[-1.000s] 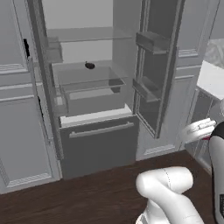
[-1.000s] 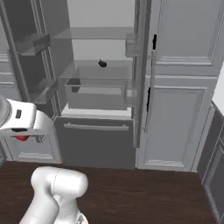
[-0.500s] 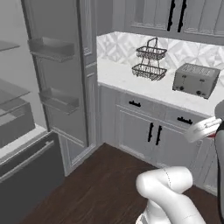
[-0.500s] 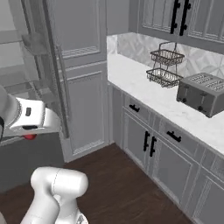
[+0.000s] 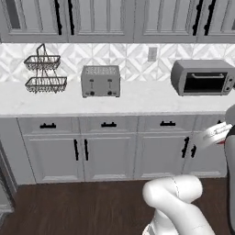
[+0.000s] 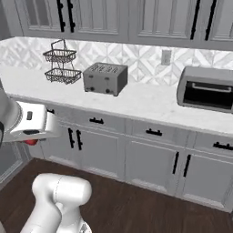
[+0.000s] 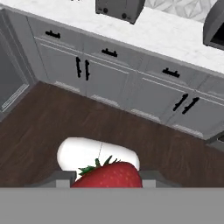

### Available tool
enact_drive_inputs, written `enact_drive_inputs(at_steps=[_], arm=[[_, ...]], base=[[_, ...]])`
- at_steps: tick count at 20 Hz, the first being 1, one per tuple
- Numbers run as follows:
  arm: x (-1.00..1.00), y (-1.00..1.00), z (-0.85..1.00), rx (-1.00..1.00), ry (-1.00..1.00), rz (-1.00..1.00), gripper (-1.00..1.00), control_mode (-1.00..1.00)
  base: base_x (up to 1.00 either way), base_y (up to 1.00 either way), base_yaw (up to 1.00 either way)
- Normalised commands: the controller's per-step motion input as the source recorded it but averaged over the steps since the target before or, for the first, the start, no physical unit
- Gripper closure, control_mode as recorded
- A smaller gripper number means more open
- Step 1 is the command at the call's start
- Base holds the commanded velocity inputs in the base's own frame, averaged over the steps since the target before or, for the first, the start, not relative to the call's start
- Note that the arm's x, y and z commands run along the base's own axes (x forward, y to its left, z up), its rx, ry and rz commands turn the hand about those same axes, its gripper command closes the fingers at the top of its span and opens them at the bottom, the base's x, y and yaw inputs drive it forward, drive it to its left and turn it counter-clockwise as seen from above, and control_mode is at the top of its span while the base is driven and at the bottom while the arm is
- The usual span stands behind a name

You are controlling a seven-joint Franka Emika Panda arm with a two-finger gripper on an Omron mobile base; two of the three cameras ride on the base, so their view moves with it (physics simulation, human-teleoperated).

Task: Take the strawberry from the fridge and place it on top of the pancake, located on the dining counter.

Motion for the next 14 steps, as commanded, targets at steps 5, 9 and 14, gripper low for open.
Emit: enact_drive_inputs(at_steps=[5, 9, 14], arm=[[0.00, 0.00, 0.00, 0.00, 0.00, 0.00, 1.00, 1.00], [0.00, 0.00, 0.00, 0.00, 0.00, 0.00, 1.00, 1.00], [0.00, 0.00, 0.00, 0.00, 0.00, 0.00, 1.00, 1.00]], base=[[0.00, 0.00, -1.00], [0.00, 0.00, -1.00], [0.00, 0.00, -1.00]])
